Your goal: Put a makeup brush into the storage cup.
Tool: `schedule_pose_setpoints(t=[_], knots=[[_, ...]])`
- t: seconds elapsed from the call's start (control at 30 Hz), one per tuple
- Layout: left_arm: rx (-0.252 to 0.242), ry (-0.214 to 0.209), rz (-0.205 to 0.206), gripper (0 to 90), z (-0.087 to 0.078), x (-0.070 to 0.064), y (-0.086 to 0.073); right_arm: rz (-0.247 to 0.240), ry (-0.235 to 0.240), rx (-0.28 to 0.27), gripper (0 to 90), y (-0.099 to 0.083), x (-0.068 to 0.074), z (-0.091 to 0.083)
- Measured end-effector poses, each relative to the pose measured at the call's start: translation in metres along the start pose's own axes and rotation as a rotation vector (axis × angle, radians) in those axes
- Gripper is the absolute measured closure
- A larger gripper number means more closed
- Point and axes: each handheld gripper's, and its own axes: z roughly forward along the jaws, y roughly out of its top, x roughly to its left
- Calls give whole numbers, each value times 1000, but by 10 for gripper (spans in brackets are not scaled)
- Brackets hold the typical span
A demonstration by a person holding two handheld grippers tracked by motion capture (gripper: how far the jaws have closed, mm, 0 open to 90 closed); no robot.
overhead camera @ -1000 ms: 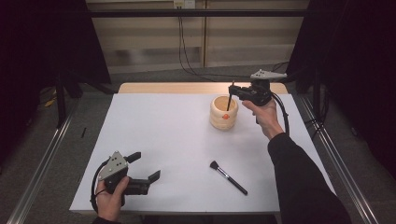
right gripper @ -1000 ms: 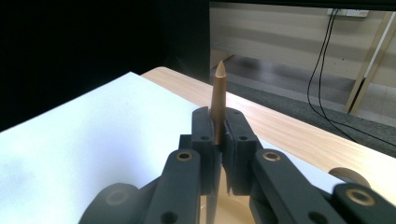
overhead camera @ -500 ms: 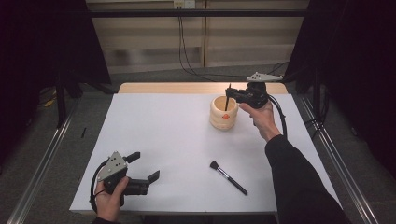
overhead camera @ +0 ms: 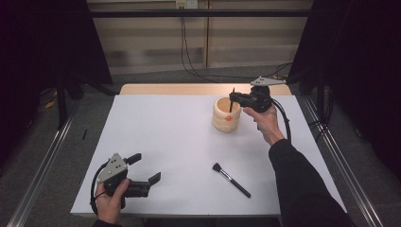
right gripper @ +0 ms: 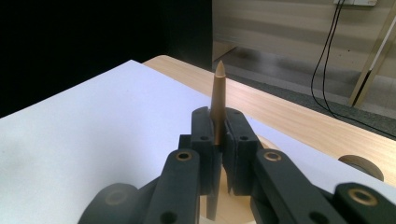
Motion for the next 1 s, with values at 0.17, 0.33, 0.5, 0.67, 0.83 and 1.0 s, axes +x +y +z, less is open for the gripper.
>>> schedule_pose_setpoints(t=[0.17,0.33,0.5,0.67,0.83,1.0], knots=[[2,7,0,25,1,1,0,4,-1,-3,824,-3,0,1],[-5,-2,11,25,-1,2,0,-1,-11,2,797,-6,-1,0],[-8,2,8,25,0,1,0,4,-28,-2,740,-8,-4,-4],[-13,4,13,25,-1,1,1,14,-49,-4,556,-10,-4,-6],[-12,4,21,25,-2,1,1,13,-38,-21,347,-8,-2,-7],[-13,4,20,25,-2,1,1,0,-30,-42,197,-7,3,-8]])
